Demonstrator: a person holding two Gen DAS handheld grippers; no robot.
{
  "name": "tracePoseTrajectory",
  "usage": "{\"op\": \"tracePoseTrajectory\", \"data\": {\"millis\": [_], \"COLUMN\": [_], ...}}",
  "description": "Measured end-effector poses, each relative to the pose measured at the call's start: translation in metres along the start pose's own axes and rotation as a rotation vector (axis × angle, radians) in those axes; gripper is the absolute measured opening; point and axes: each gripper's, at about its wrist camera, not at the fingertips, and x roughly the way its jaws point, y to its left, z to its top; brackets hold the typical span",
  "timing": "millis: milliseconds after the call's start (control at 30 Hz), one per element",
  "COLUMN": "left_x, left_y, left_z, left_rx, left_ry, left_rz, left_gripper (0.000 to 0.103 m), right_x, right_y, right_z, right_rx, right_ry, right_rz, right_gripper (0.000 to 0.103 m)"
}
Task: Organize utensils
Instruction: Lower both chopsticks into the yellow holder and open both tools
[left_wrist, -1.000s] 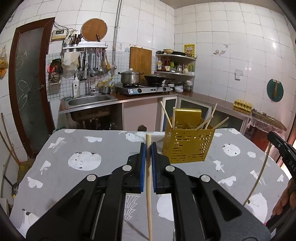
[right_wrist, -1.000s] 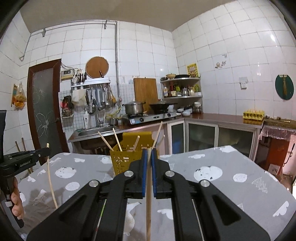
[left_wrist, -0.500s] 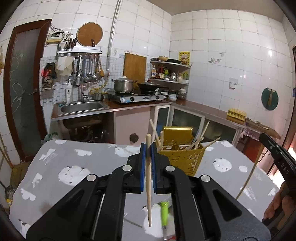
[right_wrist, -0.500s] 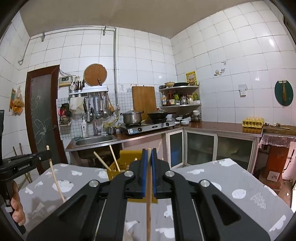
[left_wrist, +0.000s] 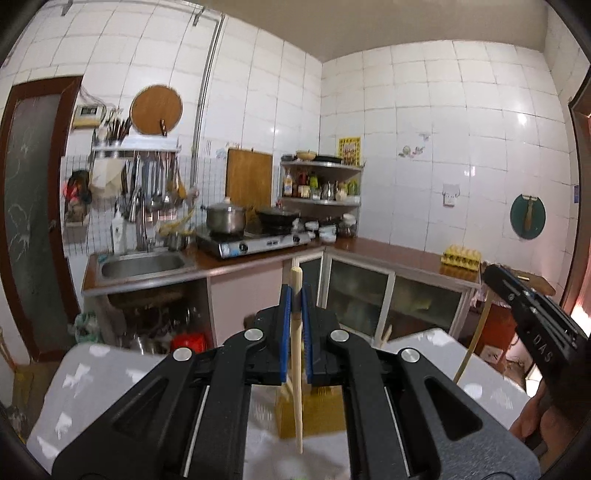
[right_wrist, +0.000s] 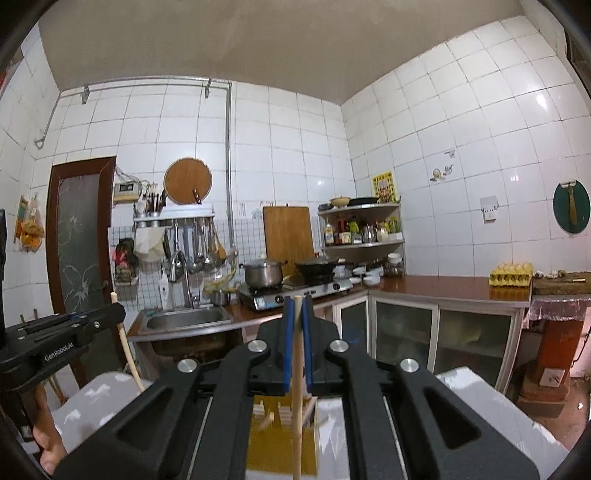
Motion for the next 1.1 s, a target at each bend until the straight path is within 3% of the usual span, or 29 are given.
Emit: {"op": "tracePoseTrajectory", "data": {"millis": [233,433,767,933,1100], "left_x": [0.047,0.105,0.187,0.206,0.205], "left_y": [-0.014,-0.022,-0.022,-0.023,-0.017], "left_z": [0.032,0.032,-0.021,-0.053,-0.061], "left_rx": [0.022,0.049,0.06,0.084,0.083], "left_ry": [-0.042,-0.023,0.048,0.086,0.128], "left_rz": [0.022,0.045,0.076,0.093,0.093], "left_gripper": [0.005,0.005,0.005,0.005,0.005], "right_x": [0.053,0.1,0.152,0.163,0.17], "right_y": [-0.001,0.0,-0.018,-0.022,-0.024], "right_z": [0.027,0.018,-0.034,-0.061,-0.074], "right_rx": [0.036,0.054,0.103,0.066,0.028], "right_ry": [-0.047,-0.043,-0.028,0.014,0.111], "right_rz": [-0.019,-0.019,-0.008,-0.012,0.0], "right_gripper": [0.005,0.005,0.005,0.005,0.005]}}
